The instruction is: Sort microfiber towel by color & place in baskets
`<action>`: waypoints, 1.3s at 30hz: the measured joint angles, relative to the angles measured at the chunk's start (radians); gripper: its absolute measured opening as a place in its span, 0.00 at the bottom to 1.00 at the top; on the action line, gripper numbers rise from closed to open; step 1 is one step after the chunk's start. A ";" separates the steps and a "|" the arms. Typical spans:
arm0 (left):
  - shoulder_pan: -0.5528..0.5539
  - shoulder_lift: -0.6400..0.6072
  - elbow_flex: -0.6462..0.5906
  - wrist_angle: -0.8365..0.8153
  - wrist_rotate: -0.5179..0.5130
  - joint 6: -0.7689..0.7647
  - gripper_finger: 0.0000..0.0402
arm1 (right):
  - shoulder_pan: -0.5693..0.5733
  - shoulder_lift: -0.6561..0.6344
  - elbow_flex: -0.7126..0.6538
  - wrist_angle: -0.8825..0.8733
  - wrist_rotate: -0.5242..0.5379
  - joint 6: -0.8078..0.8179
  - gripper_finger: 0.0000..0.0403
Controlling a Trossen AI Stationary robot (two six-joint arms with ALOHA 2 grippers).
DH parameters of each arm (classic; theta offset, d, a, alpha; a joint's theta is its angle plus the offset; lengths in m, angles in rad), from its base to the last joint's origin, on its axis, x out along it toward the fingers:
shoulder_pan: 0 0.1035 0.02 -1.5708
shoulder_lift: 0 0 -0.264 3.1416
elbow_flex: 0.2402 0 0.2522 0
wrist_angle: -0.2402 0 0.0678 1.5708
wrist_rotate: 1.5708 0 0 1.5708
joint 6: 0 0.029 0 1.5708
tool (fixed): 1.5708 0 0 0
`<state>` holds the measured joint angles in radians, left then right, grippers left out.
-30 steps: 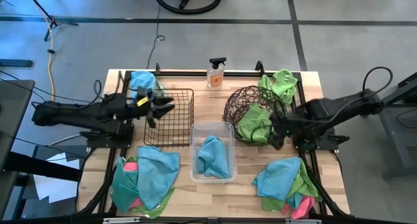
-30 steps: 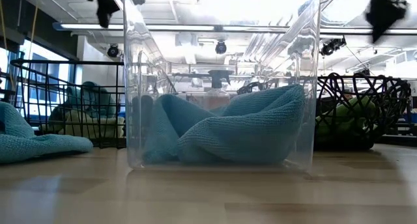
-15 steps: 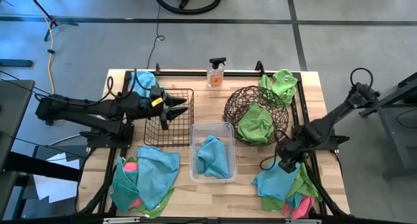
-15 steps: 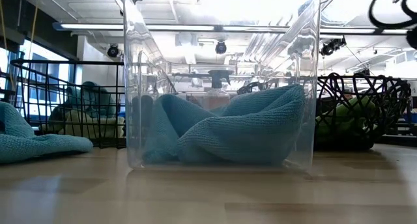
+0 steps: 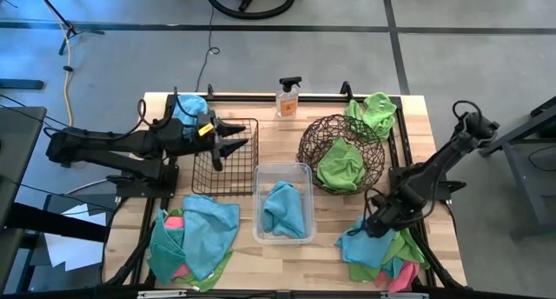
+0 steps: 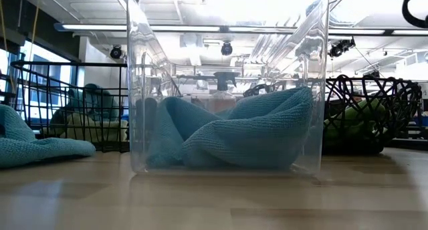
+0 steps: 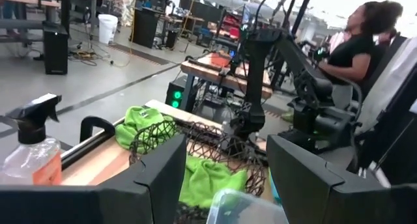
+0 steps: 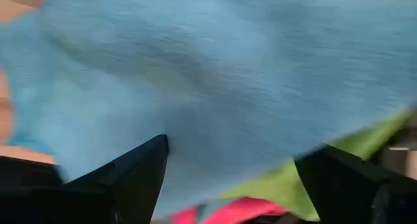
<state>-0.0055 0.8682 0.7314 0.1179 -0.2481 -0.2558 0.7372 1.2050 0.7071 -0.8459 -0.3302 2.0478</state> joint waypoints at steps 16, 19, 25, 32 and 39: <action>0.007 -0.051 0.000 -0.018 -0.009 0.050 0.50 | 0.000 0.065 0.074 -0.059 0.041 0.033 0.50; 0.007 -0.051 0.000 -0.016 -0.035 0.049 0.50 | 0.000 0.065 0.095 -0.098 0.042 -0.033 0.28; 0.007 -0.055 0.000 0.012 -0.049 0.050 0.50 | 0.000 0.065 0.132 -0.114 0.048 -0.146 0.05; 0.007 -0.102 0.000 0.021 -0.055 0.050 0.50 | 0.003 0.063 0.339 -0.298 0.114 -0.334 0.02; 0.007 -0.143 0.000 0.019 -0.081 0.050 0.50 | 0.003 0.062 0.550 -0.362 0.264 -0.653 0.01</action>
<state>0.0017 0.7249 0.7311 0.1368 -0.3291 -0.2054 0.7399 1.2671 1.2575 -1.2074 -0.0667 1.3949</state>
